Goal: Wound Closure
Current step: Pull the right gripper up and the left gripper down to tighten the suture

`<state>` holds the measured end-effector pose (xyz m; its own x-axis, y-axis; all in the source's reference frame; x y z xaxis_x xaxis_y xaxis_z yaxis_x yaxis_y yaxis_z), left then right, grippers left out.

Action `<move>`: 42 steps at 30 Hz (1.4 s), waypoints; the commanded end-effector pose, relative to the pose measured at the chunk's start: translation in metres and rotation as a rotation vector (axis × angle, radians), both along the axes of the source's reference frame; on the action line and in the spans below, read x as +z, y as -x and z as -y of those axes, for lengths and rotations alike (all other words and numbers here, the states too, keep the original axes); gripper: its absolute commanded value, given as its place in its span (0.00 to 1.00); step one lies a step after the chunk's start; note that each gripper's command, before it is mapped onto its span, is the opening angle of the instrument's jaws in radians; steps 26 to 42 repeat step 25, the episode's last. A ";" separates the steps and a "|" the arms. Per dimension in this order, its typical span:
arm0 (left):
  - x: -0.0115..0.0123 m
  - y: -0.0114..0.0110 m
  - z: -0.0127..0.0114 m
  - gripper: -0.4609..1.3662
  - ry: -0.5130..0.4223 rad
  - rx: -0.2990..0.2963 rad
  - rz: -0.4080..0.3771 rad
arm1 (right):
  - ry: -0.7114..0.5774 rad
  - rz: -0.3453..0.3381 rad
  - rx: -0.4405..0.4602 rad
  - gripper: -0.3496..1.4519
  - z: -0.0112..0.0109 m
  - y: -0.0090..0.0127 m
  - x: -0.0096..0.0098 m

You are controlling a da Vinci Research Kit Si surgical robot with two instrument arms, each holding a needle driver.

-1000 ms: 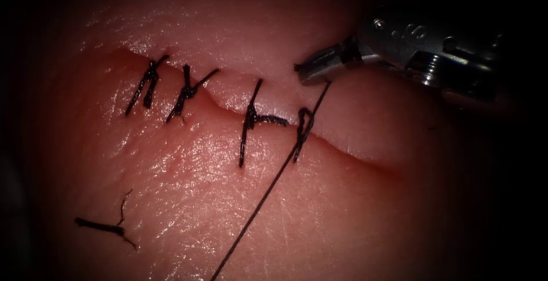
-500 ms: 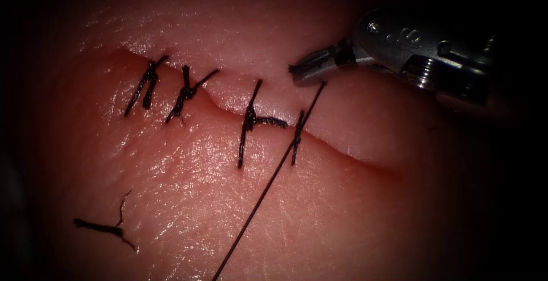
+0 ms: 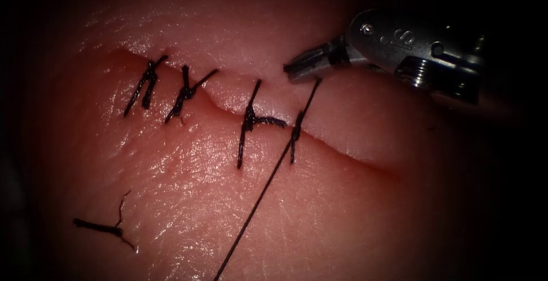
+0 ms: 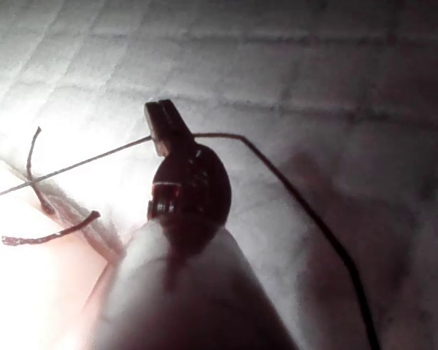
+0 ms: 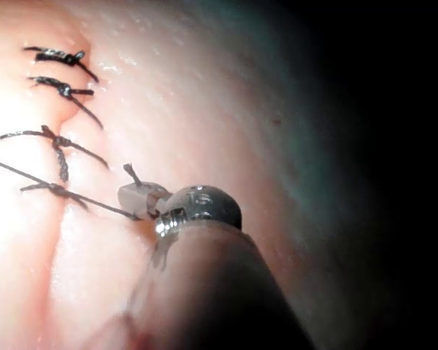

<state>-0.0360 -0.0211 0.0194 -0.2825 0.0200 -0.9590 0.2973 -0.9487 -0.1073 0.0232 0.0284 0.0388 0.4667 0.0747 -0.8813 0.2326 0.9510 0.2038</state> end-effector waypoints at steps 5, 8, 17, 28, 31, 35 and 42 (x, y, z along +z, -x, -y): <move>0.0001 -0.0001 0.0001 0.06 -0.006 0.009 0.002 | 0.019 -0.003 -0.001 0.00 0.0000 0.0001 0.0000; 0.0002 -0.0002 0.0003 0.06 -0.004 0.010 0.002 | 0.019 -0.002 -0.001 0.00 0.0000 0.0001 0.0000; 0.0004 -0.0002 0.0006 0.06 -0.006 0.017 0.007 | 0.021 -0.003 -0.001 0.00 0.0002 0.0002 0.0000; 0.0004 -0.0002 0.0006 0.06 -0.005 0.016 0.006 | 0.023 -0.003 -0.002 0.00 0.0005 0.0002 0.0002; 0.0004 -0.0002 0.0006 0.06 -0.005 0.016 0.006 | 0.023 -0.003 -0.002 0.00 0.0005 0.0002 0.0002; 0.0004 -0.0002 0.0006 0.06 -0.005 0.016 0.006 | 0.023 -0.003 -0.002 0.00 0.0005 0.0002 0.0002; 0.0004 -0.0002 0.0006 0.06 -0.005 0.016 0.006 | 0.023 -0.003 -0.002 0.00 0.0005 0.0002 0.0002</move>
